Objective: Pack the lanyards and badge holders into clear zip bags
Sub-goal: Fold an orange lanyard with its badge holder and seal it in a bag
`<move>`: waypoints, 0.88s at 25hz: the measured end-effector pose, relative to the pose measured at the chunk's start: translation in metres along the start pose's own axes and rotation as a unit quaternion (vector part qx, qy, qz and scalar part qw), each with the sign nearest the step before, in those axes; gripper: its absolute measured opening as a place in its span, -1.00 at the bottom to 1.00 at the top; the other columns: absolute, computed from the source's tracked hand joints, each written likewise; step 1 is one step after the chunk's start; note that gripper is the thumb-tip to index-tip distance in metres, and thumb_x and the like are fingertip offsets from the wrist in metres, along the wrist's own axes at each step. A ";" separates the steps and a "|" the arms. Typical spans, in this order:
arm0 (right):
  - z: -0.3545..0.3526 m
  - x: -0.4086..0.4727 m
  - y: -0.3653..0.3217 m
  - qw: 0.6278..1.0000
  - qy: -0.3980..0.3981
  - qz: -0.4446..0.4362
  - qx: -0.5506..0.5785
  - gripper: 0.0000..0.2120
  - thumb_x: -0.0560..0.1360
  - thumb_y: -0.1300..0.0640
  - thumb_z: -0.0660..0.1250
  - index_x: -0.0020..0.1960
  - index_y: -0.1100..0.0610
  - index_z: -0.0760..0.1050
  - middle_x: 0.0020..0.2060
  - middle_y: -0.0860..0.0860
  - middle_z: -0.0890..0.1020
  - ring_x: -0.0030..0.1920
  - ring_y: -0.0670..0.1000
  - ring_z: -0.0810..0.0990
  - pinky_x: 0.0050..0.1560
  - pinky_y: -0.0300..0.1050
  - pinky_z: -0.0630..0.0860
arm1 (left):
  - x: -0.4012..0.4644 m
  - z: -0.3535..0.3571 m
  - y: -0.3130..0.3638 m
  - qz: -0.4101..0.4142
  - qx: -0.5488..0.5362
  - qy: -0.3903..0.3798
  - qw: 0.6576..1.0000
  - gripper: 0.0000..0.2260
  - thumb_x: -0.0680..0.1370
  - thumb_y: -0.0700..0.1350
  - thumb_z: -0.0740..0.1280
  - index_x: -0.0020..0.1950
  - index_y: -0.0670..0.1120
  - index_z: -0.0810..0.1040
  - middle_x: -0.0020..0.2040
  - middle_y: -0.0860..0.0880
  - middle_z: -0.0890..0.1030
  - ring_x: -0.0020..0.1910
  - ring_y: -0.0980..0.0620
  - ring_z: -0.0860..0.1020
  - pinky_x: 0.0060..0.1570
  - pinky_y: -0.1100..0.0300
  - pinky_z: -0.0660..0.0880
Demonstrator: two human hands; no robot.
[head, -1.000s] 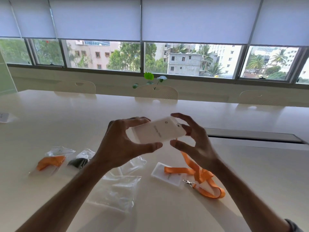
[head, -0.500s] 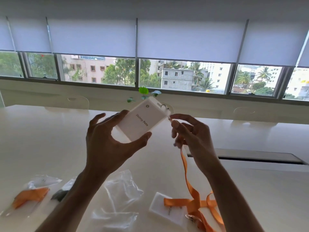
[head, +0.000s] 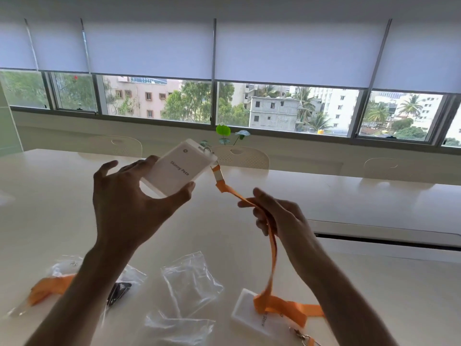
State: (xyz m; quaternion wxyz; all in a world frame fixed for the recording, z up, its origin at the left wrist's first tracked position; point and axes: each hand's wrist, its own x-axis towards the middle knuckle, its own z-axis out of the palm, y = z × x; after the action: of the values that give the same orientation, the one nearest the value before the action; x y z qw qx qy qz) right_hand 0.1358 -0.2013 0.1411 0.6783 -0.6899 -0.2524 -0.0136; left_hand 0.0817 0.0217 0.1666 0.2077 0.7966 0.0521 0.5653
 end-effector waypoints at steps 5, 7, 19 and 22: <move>-0.027 0.002 -0.008 0.968 0.105 -0.093 -0.208 -0.97 0.47 0.15 0.45 -0.12 0.05 0.66 -0.28 -0.01 0.64 -0.38 -0.01 0.56 -0.30 -0.09 0.51 | 0.000 -0.001 -0.001 -0.011 0.001 -0.030 0.999 -0.31 0.26 0.38 0.28 0.08 -0.15 0.65 -0.05 -0.14 0.70 0.04 0.08 0.29 0.21 -0.13 0.35; -0.039 -0.003 -0.010 0.837 0.173 -0.253 -0.453 -0.94 0.47 0.12 0.47 -0.06 0.03 0.66 -0.19 -0.07 0.67 -0.38 -0.08 0.60 -0.31 -0.13 0.57 | 0.000 -0.001 -0.003 -0.011 0.002 -0.046 0.999 -0.30 0.26 0.40 0.27 0.09 -0.14 0.65 -0.05 -0.12 0.70 -0.01 0.11 0.31 0.23 -0.11 0.35; -0.010 -0.023 0.002 0.867 0.035 -0.109 -0.486 -0.70 0.41 -0.31 0.35 0.02 -0.16 0.54 -0.15 -0.30 0.64 -0.25 -0.31 0.63 -0.16 -0.17 0.63 | 0.010 -0.016 -0.002 -0.071 -0.070 -0.088 0.991 -0.31 0.25 0.43 0.30 0.08 -0.08 0.68 0.00 -0.02 0.69 0.02 -0.05 0.58 0.19 -0.02 0.45; -0.004 -0.009 0.005 0.922 0.025 -0.106 -0.370 -0.41 0.39 -0.46 0.21 0.25 -0.11 0.48 0.07 -0.22 0.64 0.04 -0.31 0.59 0.06 -0.14 0.58 | 0.005 -0.017 0.011 -0.040 -0.128 -0.130 0.982 -0.31 0.22 0.41 0.34 0.10 -0.08 0.67 -0.06 0.11 0.58 -0.05 0.06 0.52 -0.04 0.26 0.43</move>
State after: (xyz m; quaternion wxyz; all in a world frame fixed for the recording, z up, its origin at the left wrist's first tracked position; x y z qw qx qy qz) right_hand 0.1311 -0.2073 0.1330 0.3749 -0.8607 -0.2841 -0.1948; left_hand 0.0658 0.0177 0.1801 0.3356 0.8276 -0.0164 0.4497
